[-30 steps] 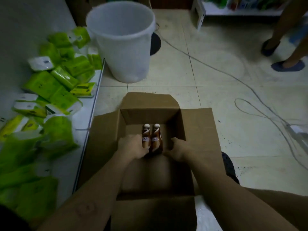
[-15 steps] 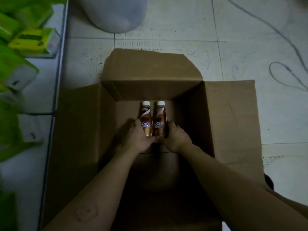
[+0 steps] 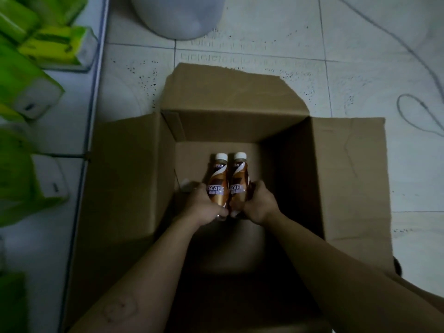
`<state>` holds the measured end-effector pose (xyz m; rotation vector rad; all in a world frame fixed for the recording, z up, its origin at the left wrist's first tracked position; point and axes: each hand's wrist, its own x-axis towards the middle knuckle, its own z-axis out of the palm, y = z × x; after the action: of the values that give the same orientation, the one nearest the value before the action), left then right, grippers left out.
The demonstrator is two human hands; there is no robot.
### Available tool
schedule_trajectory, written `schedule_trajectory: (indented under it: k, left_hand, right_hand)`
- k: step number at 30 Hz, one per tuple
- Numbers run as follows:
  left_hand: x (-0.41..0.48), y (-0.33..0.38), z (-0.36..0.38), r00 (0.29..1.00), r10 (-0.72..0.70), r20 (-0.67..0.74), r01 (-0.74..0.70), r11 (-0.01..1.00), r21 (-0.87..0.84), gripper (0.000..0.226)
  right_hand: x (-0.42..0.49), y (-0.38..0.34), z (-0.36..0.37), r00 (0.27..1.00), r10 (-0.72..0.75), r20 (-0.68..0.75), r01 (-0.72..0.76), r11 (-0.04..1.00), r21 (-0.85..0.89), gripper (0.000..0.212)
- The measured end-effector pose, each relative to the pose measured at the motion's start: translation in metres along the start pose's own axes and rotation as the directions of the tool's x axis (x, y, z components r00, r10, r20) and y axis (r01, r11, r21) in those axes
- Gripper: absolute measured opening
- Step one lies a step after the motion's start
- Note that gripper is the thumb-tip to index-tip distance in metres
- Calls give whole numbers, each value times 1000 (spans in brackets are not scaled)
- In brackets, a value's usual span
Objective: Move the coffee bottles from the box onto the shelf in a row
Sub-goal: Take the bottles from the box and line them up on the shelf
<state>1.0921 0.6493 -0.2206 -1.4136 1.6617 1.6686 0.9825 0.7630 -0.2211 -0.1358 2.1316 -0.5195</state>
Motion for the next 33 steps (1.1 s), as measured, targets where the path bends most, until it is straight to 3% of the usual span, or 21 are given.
schedule_trajectory:
  k: [4,8,14,17,22,26,33]
  left_hand:
    - [-36,17,-10,999,39,13,-39,999,-38,83]
    - [-90,57,-32,985,172,-17,-173,980,-97,78]
    - [-203,125,-79,889,434,-145,-448,890,-86,85]
    - [-268,152,-105,800,554,-230,-574,818,-30,79]
    - [-382,181,-162,604,698,-385,-707,692,146,81]
    - [-466,183,-210,436,749,-498,-736,616,281,83]
    - [-584,145,-263,204,771,-603,-713,539,448,93]
  right_hand:
    - [-34,-6,-17,1000,-16,-21,18,996,91,81]
    - [-81,-36,-54,980,-190,-64,196,976,99,53]
    - [-172,-104,-118,854,-476,-210,509,846,155,66]
    - [-230,-143,-143,735,-612,-291,660,744,104,69]
    - [-331,-205,-159,522,-773,-360,845,527,92,56]
    - [-412,-250,-154,343,-855,-389,932,362,26,55]
    - [-513,-306,-127,150,-925,-350,989,140,55,55]
